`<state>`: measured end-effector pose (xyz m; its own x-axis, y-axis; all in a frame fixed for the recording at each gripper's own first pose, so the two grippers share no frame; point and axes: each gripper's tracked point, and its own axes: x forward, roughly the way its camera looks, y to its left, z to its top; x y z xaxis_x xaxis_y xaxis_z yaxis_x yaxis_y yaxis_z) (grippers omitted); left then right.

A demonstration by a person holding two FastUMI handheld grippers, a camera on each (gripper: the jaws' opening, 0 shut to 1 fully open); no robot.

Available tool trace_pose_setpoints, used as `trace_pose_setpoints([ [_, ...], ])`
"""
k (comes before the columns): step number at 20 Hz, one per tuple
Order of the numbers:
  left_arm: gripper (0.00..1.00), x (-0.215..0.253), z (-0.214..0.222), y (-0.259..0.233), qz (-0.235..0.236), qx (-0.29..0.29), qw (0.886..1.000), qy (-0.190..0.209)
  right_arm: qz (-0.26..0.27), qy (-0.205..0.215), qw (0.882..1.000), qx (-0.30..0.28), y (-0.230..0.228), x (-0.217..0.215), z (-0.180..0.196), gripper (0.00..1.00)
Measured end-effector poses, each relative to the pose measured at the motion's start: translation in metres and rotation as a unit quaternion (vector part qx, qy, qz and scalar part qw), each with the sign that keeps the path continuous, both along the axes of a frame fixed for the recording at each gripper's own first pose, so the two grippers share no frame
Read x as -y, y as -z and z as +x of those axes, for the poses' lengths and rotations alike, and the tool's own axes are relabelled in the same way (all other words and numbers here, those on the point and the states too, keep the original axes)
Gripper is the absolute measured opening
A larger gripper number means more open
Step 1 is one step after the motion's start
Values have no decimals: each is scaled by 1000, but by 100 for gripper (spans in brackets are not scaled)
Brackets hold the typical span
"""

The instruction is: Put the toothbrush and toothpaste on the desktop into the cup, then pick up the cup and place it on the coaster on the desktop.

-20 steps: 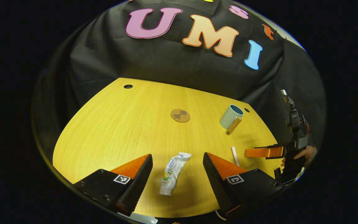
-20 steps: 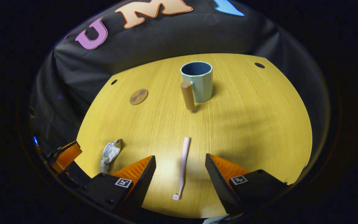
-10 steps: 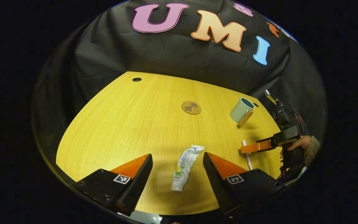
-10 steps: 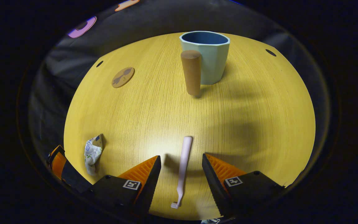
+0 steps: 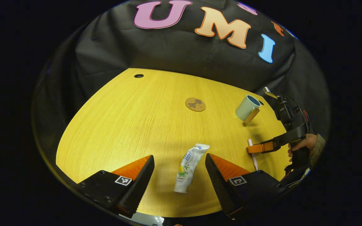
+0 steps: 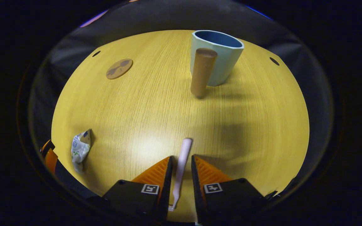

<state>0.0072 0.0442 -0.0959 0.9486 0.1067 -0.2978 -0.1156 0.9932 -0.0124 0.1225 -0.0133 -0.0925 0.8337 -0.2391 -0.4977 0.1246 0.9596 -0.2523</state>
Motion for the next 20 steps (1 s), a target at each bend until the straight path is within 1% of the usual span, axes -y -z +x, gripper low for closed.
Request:
trace_pose_setpoints([
  [1,95,1,1,1,-1,-2,1000,1,2,0,1000,-1,0,1,0,31],
  [2,95,0,2,3,-1,-4,1000,2,4,-2,1000,-5,1,2,0,19],
  [5,95,0,4,5,2,-17,1000,7,29,-1,999,-16,0,3,-3,12],
  [6,95,4,7,12,-1,-34,999,18,39,-3,999,-19,0,2,-3,10],
  [8,95,6,12,19,-2,-61,998,32,28,-13,999,-14,1,3,-2,9],
  [9,95,6,15,21,2,-73,997,38,18,-14,1000,-12,1,3,-3,6],
  [11,95,7,22,24,11,-94,994,53,7,-19,1000,-9,1,3,-2,6],
  [13,95,13,32,28,17,-117,990,71,6,-21,1000,-9,1,3,-2,6],
  [16,94,19,45,40,33,-161,982,95,11,-17,1000,-1,1,3,-2,6],
  [17,92,19,50,43,38,-173,979,99,9,-18,1000,2,1,3,-2,6],
  [18,84,21,55,46,43,-185,976,103,5,-20,1000,2,1,3,-3,6],
  [20,77,23,59,53,52,-211,970,111,9,-19,1000,-1,1,3,-2,6],
])
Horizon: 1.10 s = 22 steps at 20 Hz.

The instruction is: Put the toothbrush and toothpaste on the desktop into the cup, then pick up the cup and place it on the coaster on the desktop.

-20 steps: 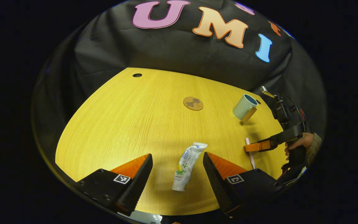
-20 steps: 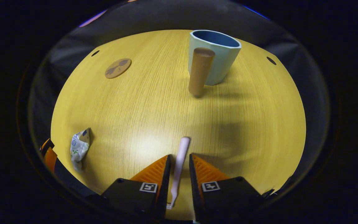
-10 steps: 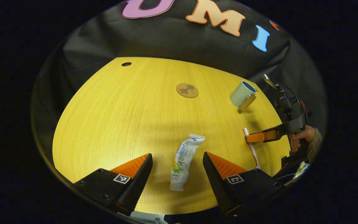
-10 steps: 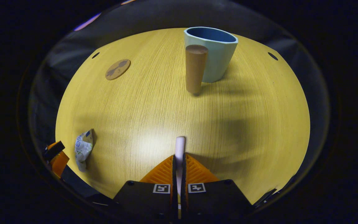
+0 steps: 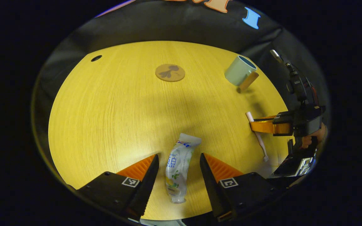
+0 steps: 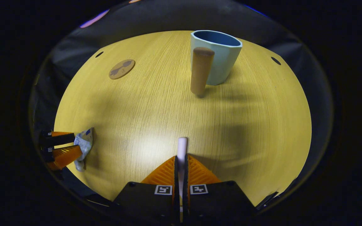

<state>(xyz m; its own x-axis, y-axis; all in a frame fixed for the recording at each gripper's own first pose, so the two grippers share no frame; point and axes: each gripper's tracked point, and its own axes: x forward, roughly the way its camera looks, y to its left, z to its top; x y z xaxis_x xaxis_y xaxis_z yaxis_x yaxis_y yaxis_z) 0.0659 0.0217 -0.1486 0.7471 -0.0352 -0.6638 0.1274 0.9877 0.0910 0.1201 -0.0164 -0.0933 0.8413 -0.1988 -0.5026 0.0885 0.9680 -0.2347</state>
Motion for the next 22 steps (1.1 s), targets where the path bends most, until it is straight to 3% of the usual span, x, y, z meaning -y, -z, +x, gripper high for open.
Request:
trace_pose_setpoints([
  [7,41,-1,6,15,50,-50,997,6,22,0,1000,-7,-1,-1,-1,6],
  [11,37,1,7,17,56,-65,996,4,23,-2,1000,-7,-1,-2,-1,6],
  [13,31,11,8,21,21,-74,997,3,21,-4,1000,-7,-1,-2,-1,6],
  [15,0,15,7,23,3,-79,997,-9,17,-7,1000,-7,-1,-2,0,6],
  [22,0,14,8,22,9,-60,998,-22,23,-21,1000,4,-2,-2,-3,4],
])
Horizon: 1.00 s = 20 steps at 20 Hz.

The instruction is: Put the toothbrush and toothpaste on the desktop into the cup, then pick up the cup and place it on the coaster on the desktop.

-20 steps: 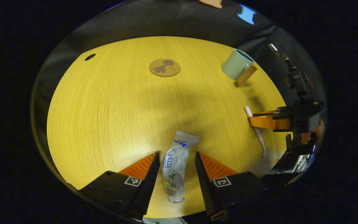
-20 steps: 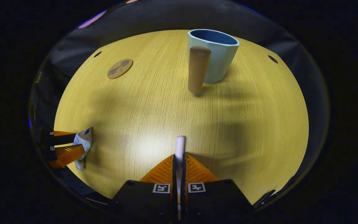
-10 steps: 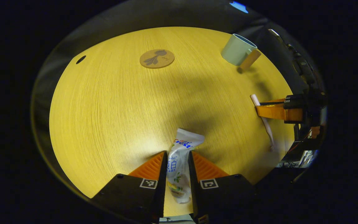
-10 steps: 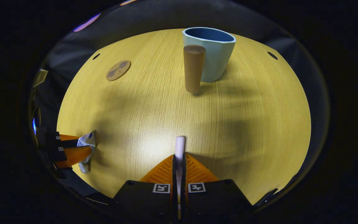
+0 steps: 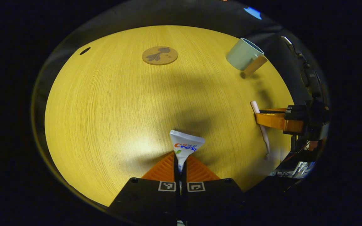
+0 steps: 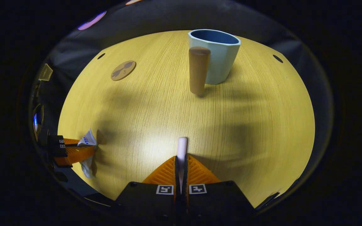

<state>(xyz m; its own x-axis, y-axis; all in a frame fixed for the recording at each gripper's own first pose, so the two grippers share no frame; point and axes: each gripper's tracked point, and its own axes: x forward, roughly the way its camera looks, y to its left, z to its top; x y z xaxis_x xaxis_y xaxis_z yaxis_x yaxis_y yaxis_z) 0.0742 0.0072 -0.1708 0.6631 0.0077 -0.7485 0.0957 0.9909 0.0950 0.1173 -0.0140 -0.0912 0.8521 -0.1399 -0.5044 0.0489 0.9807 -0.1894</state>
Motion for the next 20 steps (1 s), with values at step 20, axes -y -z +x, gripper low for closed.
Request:
trace_pose_setpoints([
  [20,0,87,56,-148,-78,298,950,48,100,-93,893,428,-251,4,-61,2],
])
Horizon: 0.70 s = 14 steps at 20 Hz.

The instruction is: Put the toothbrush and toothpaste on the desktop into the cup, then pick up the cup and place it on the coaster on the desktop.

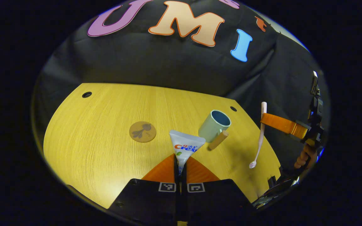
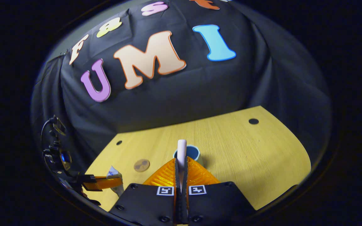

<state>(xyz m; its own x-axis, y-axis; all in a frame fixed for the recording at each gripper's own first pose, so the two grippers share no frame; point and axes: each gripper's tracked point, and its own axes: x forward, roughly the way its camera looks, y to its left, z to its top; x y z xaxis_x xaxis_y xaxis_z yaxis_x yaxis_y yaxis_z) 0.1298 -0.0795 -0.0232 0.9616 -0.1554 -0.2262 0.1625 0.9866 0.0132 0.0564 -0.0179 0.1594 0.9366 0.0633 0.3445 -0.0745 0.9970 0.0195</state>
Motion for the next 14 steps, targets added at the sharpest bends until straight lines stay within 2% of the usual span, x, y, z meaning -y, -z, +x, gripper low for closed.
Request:
trace_pose_setpoints([
  [3,0,14,14,-29,-13,51,999,10,13,-27,998,59,-41,-5,8,3],
  [7,0,25,32,-51,-35,88,995,21,26,-54,991,116,-84,-10,27,2],
  [11,0,34,50,-71,-48,130,990,34,17,-51,987,150,-99,-4,57,2],
  [14,0,48,64,-106,-53,198,977,57,-25,-19,989,145,-82,4,90,3],
])
